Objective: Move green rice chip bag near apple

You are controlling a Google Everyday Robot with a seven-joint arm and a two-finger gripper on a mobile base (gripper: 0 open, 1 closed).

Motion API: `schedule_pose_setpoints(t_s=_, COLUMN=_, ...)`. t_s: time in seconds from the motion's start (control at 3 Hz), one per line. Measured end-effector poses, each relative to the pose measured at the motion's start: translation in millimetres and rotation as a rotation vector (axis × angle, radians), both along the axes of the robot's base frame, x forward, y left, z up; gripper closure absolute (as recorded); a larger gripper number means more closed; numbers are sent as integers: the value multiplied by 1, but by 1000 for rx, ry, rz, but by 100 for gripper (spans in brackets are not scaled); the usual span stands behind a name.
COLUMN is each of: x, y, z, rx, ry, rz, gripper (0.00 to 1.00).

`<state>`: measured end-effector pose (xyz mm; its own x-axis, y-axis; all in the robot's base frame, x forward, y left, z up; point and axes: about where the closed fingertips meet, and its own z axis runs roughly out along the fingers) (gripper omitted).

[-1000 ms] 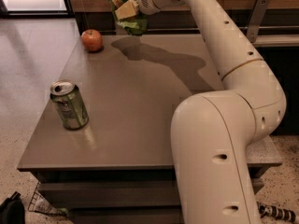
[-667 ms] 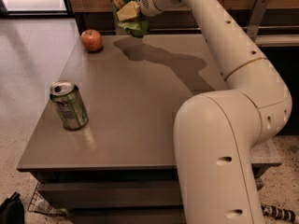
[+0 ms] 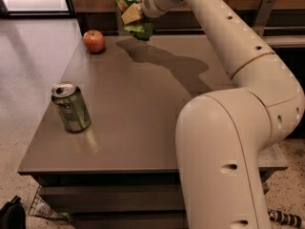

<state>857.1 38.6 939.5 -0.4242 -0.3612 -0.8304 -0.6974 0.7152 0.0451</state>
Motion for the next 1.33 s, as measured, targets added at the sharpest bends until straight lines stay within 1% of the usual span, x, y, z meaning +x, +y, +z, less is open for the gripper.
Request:
schedule_pose_setpoints(t_s=0.33, x=0, y=3, z=-4, rx=-2, ry=6, rz=4, gripper=45)
schedule_pose_setpoints(t_s=0.67, x=1, y=6, z=-7, rx=-2, ry=9, rz=7, gripper=21)
schedule_pose_setpoints(t_s=1.0, x=1, y=10, z=-11, rx=-3, ry=15, rz=11, gripper=0)
schedule_pose_setpoints(t_s=1.33, x=1, y=10, z=-11, rx=-3, ry=15, rz=12, gripper=0)
